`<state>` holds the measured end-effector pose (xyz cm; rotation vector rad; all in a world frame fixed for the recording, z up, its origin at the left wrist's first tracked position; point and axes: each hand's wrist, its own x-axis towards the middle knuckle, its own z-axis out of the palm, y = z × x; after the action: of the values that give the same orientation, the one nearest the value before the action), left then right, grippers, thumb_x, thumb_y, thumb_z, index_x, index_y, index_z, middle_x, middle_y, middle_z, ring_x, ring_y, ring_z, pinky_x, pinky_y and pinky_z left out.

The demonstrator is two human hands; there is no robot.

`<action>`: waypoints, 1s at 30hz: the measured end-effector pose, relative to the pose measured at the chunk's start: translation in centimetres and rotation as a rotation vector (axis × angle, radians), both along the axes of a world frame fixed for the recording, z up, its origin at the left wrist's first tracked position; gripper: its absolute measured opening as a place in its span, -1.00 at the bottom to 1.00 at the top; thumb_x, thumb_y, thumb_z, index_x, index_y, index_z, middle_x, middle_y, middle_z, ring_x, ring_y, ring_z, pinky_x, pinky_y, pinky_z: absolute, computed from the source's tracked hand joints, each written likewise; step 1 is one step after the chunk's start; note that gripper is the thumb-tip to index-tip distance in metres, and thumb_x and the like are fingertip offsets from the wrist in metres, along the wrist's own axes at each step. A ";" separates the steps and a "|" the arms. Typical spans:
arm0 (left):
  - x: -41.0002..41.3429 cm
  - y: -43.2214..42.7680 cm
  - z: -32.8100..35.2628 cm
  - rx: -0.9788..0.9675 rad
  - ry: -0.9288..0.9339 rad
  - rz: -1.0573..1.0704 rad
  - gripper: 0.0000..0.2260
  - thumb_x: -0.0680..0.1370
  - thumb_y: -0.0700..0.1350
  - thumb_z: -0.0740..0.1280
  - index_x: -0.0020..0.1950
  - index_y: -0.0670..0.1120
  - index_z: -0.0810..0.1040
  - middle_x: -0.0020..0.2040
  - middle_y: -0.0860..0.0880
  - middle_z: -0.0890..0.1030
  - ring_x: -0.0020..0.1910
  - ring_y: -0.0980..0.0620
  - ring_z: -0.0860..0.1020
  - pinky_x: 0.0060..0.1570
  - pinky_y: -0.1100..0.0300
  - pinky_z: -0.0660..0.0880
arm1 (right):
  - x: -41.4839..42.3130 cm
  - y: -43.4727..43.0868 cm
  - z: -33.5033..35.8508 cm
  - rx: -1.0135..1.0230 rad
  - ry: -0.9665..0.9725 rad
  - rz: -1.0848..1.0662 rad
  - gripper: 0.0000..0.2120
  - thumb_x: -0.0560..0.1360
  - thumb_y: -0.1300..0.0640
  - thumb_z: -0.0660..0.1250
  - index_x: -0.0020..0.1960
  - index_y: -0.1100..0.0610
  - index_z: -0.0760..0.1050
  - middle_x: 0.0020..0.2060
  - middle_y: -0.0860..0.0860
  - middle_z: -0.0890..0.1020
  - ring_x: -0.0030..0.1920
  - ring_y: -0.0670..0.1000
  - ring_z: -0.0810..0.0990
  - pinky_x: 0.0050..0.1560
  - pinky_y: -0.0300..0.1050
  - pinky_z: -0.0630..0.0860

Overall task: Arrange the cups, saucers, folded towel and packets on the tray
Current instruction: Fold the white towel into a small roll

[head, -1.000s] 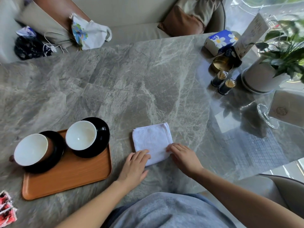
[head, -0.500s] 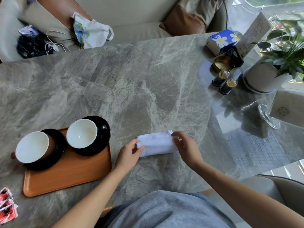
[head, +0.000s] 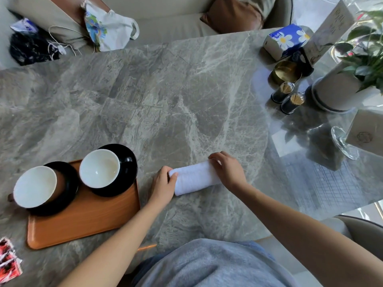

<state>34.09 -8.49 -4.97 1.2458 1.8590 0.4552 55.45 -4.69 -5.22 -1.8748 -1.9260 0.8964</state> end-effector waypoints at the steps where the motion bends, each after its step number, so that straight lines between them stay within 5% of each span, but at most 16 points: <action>1: 0.1 0.0 -0.1 0.007 0.019 -0.009 -0.88 0.56 -0.12 0.22 0.00 -0.16 0.45 -0.08 -0.06 0.53 -0.10 -0.03 0.45 -0.15 0.17 0.28 | 0.0 0.1 -0.2 -0.003 -0.017 0.009 -0.82 0.56 0.09 0.19 0.07 0.03 0.55 -0.01 -0.02 0.59 -0.05 0.03 0.58 -0.10 -0.05 0.52; 14: 0.9 -0.2 -1.1 0.084 0.469 -0.262 -0.76 0.56 -0.07 0.16 0.22 -0.03 0.39 0.08 -0.12 0.54 -0.01 -0.20 0.55 -0.07 -0.04 0.44 | -0.4 -0.2 -1.3 0.084 -0.225 0.109 -0.89 0.57 0.04 0.15 0.00 0.05 0.41 -0.09 -0.02 0.46 -0.34 0.07 0.47 -0.42 -0.14 0.34; 19: 1.0 0.0 -1.3 0.172 0.650 -0.357 -0.84 0.44 -0.16 0.36 0.01 -0.07 0.54 -0.07 -0.12 0.55 -0.16 -0.14 0.58 -0.20 0.00 0.51 | -0.4 -0.3 -2.1 0.128 -0.251 0.110 -0.95 0.54 0.09 0.21 -0.02 0.05 0.39 -0.05 -0.01 0.47 -0.27 0.02 0.43 -0.41 -0.12 0.39; 22: 1.0 0.2 -1.3 0.210 0.683 -0.397 -0.86 0.41 -0.16 0.37 -0.04 -0.06 0.54 -0.11 -0.08 0.57 -0.21 -0.09 0.59 -0.27 0.05 0.52 | -0.4 -0.1 -2.6 0.187 -0.314 0.141 -0.90 0.50 0.14 0.29 0.01 0.07 0.42 0.09 0.03 0.51 -0.02 0.09 0.49 -0.20 -0.01 0.49; 26: 1.1 0.3 -0.8 0.193 0.657 -0.408 -0.83 0.40 -0.18 0.42 -0.03 -0.06 0.55 -0.10 -0.07 0.58 -0.18 -0.10 0.59 -0.23 0.06 0.50 | -0.3 0.0 -2.6 0.201 -0.347 0.167 -0.88 0.52 0.13 0.26 0.06 0.07 0.44 0.23 0.05 0.49 0.17 0.11 0.45 0.13 0.04 0.37; 30: 1.0 -0.4 -0.3 0.233 0.537 -0.251 -0.60 0.46 -0.13 0.36 0.29 -0.12 0.42 0.30 -0.13 0.48 0.15 -0.17 0.50 0.06 -0.10 0.43 | -0.3 0.2 -1.0 0.241 -0.246 0.137 -0.78 0.54 0.11 0.17 0.17 0.03 0.41 0.36 0.05 0.40 0.33 0.13 0.34 0.38 0.14 0.22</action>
<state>35.11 -8.93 -5.30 1.8744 2.0825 0.2133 55.15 -4.53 -6.18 -1.7965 -2.2158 0.4590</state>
